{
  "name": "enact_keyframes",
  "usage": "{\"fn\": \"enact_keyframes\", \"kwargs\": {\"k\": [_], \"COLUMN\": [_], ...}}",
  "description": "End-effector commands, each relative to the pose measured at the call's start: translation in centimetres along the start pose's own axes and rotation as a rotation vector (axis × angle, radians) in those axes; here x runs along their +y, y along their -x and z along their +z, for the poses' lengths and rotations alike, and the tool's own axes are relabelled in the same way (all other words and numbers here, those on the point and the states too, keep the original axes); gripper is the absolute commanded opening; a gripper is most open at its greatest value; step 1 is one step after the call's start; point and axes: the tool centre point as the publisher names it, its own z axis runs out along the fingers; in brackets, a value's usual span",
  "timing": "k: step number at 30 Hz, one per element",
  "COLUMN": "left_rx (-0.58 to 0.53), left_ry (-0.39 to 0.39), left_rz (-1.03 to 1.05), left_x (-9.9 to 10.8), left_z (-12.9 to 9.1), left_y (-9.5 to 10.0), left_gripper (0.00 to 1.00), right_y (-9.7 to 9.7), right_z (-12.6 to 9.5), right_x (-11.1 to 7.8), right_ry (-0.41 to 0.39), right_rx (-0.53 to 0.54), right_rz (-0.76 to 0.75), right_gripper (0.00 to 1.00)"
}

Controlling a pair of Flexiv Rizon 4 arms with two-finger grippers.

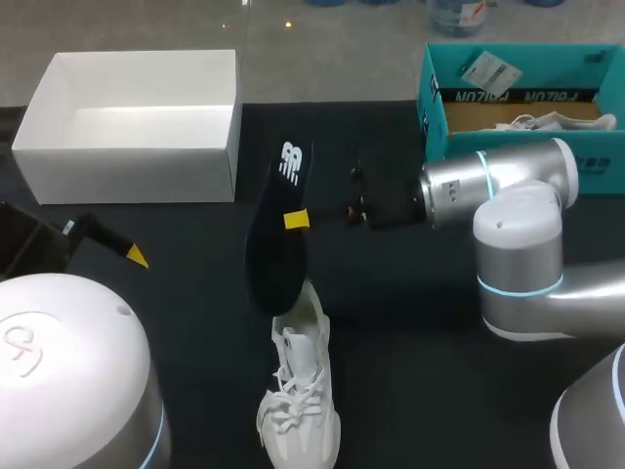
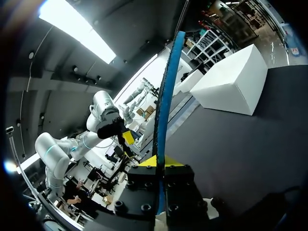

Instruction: Take the shoe out of the shoebox, open the shoe tongue, remove and reinsert the insole, then place the shoe into the shoebox

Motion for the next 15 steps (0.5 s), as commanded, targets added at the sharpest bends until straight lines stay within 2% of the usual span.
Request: {"fn": "enact_keyframes", "kwargs": {"k": [1,9,15], "left_rx": [0.002,0.002,0.002], "left_ry": [0.001,0.001,0.001], "left_rz": [0.000,0.000,0.000], "left_x": [0.0,0.0,0.0], "left_z": [0.0,0.0,0.0], "left_y": [0.0,0.0,0.0], "left_gripper": [1.00,1.00,1.00], "right_y": [-0.7,-0.3,-0.2], "right_z": [-2.0,-3.9,-4.1], "right_x": [0.2,-1.0,-1.6], "right_ry": [-0.015,-0.018,-0.016], "right_rx": [-0.025,-0.058,-0.063], "right_rz": [0.000,0.002,0.009], "right_gripper": [0.00,0.00,0.00]}}
